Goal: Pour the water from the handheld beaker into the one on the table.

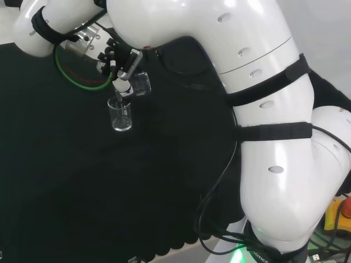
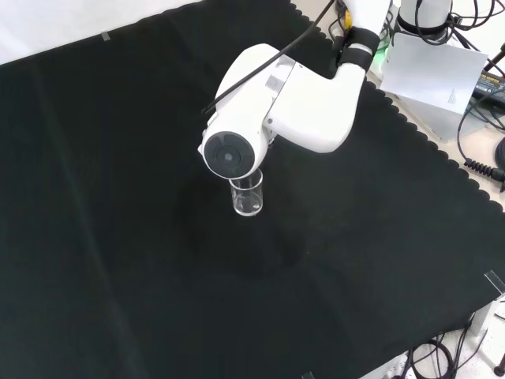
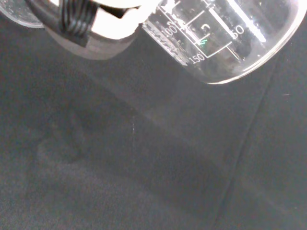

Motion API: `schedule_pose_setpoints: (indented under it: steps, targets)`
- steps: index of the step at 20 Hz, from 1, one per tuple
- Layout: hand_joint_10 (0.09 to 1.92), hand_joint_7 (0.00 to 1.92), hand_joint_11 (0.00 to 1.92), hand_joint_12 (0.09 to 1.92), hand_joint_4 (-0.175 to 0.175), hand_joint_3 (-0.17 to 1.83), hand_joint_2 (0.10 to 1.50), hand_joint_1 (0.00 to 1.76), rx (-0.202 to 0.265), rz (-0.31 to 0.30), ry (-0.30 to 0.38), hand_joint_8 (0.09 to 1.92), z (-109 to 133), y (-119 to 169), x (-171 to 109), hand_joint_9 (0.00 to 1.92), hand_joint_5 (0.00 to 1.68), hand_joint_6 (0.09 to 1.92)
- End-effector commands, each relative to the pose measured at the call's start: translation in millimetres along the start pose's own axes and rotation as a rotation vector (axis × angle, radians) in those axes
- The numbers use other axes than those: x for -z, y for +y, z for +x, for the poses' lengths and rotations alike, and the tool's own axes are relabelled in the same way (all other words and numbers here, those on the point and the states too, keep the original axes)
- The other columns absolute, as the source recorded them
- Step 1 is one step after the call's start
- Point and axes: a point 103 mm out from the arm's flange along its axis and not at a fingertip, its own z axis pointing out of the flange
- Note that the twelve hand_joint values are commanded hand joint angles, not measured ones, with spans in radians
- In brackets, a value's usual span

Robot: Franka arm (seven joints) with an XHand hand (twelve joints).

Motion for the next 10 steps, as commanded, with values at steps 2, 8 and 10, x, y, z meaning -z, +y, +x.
schedule_pose_setpoints:
  steps: [2, 8, 10]
  targets:
    - [1.03, 1.3, 1.07, 0.79, -0.128, -0.17, 1.12, 1.28, 0.005, -0.002, 0.009, 0.64, -1.0, 0.6, -1.9, 1.31, 0.97, 1.02]
    - [1.03, 1.3, 1.07, 0.79, -0.129, -0.17, 1.12, 1.28, 0.006, -0.001, 0.007, 0.64, -1.1, 0.5, -1.1, 1.32, 0.97, 1.02]
    - [1.03, 1.3, 1.07, 0.79, -0.129, -0.17, 1.12, 1.28, 0.003, 0.0, 0.004, 0.64, -0.8, 0.3, -0.6, 1.32, 0.97, 1.02]
